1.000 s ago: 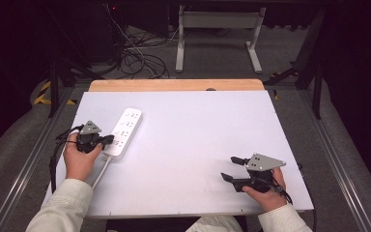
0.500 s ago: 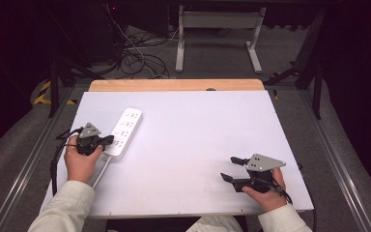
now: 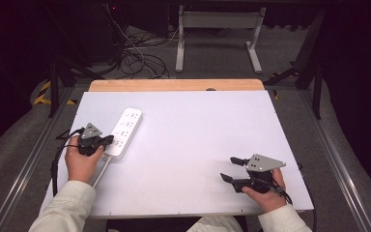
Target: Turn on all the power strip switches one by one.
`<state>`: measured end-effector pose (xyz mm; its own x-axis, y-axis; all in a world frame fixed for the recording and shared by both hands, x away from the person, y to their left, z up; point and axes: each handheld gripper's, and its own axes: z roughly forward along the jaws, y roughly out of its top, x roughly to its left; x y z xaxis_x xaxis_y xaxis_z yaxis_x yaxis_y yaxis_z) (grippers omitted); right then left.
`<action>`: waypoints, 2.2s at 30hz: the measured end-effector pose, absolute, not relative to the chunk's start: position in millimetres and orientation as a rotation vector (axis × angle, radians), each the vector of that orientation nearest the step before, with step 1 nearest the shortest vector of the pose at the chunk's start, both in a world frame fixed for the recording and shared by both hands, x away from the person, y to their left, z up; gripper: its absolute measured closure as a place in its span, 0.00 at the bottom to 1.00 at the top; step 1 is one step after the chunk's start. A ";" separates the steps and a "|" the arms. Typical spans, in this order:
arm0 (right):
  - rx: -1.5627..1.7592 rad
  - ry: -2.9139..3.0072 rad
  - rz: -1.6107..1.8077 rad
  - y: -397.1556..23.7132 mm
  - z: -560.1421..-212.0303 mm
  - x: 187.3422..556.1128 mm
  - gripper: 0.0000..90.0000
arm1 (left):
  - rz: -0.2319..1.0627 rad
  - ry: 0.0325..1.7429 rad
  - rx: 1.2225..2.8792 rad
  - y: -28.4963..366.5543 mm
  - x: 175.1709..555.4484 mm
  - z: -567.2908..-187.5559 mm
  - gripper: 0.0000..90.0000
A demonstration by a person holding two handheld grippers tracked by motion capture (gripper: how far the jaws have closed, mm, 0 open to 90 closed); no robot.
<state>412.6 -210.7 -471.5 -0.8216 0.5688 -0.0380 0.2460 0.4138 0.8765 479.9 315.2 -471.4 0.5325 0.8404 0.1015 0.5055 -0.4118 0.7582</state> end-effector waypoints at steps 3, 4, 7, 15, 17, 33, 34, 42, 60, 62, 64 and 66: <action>0.701 2.345 1.370 -210.6 -471.5 412.2 0.37 | 0.591 1.113 2.047 317.0 479.6 -473.0 1.00; 0.700 2.347 1.368 -210.4 -471.8 412.5 0.37 | 0.595 1.115 2.038 317.4 479.0 -473.7 1.00; 0.701 2.345 1.368 -210.6 -471.5 412.6 0.37 | 0.607 1.123 2.048 314.3 479.3 -470.0 1.00; 0.707 2.348 1.365 -210.5 -472.6 414.4 0.36 | 0.589 1.128 2.000 309.9 483.9 -457.4 1.00; 0.707 2.349 1.364 -210.5 -472.9 414.5 0.36 | 0.597 1.126 2.002 310.4 485.8 -454.5 1.00; 0.706 2.349 1.364 -210.8 -472.8 414.4 0.36 | 0.589 1.124 2.007 303.6 506.7 -458.0 1.00; 0.704 2.349 1.364 -210.8 -472.9 414.4 0.36 | 0.603 1.125 2.012 304.2 508.1 -459.2 1.00; 0.707 2.349 1.365 -211.1 -472.9 414.4 0.36 | 0.603 1.152 2.018 306.6 514.3 -464.5 1.00; 0.706 2.350 1.362 -210.6 -473.4 414.5 0.35 | 0.573 1.161 1.998 307.2 516.6 -468.0 1.00; 0.706 2.350 1.362 -210.6 -473.4 414.4 0.35 | 0.580 1.166 2.001 306.8 516.4 -467.9 1.00; 0.707 2.349 1.363 -210.8 -473.3 414.3 0.35 | 0.588 1.165 2.004 306.0 516.4 -467.9 1.00; 0.707 2.351 1.364 -210.9 -473.4 414.5 0.35 | 0.582 1.169 2.005 305.3 515.8 -468.0 1.00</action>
